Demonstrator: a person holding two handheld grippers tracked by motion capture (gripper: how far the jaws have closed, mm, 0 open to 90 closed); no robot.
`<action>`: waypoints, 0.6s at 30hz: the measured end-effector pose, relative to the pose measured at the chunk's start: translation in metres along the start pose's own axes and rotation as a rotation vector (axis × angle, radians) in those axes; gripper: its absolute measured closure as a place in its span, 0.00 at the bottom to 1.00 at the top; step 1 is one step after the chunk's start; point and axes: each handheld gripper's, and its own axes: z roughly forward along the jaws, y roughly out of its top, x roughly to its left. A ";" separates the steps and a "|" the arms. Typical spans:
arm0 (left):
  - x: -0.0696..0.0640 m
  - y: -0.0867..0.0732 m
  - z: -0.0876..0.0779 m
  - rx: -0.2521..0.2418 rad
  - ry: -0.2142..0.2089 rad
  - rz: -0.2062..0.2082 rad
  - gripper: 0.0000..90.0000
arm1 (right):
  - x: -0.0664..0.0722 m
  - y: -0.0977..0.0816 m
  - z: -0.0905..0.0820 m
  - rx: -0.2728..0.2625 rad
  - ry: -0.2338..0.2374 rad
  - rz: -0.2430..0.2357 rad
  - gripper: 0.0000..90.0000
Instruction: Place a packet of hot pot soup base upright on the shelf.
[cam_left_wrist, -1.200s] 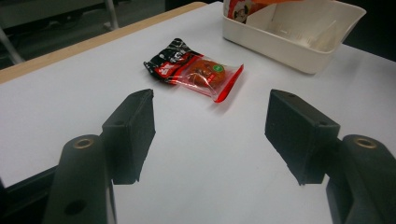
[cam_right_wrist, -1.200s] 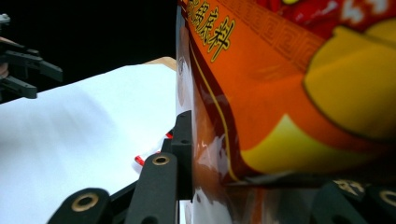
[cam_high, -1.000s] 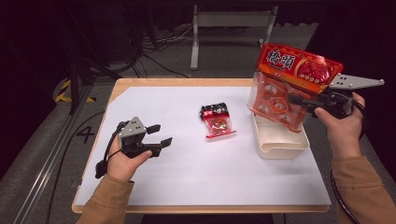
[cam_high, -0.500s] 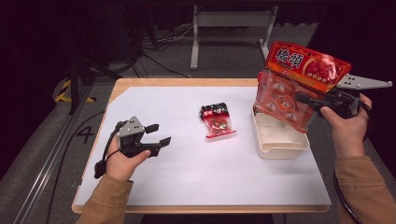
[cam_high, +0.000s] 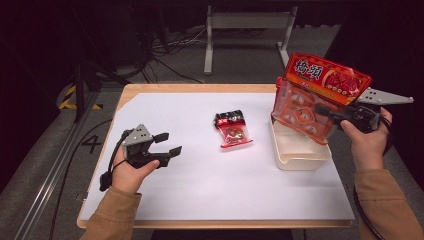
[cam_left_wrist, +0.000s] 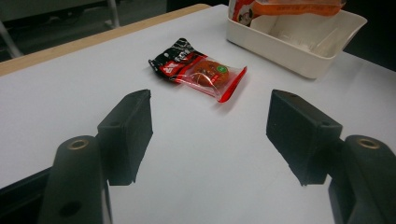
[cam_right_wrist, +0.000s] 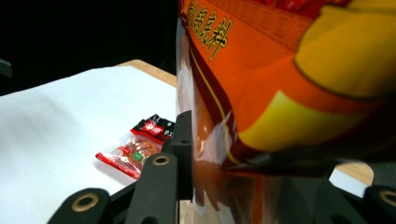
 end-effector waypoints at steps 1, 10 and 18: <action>0.000 0.000 0.000 0.000 0.001 0.001 0.36 | -0.001 -0.002 0.000 0.002 0.001 0.003 0.78; 0.002 -0.002 0.001 -0.002 0.017 -0.018 0.33 | -0.003 -0.013 0.006 0.007 0.009 0.001 0.78; 0.002 -0.002 -0.001 -0.002 0.013 -0.018 0.33 | -0.004 -0.023 0.013 0.032 0.001 0.013 0.78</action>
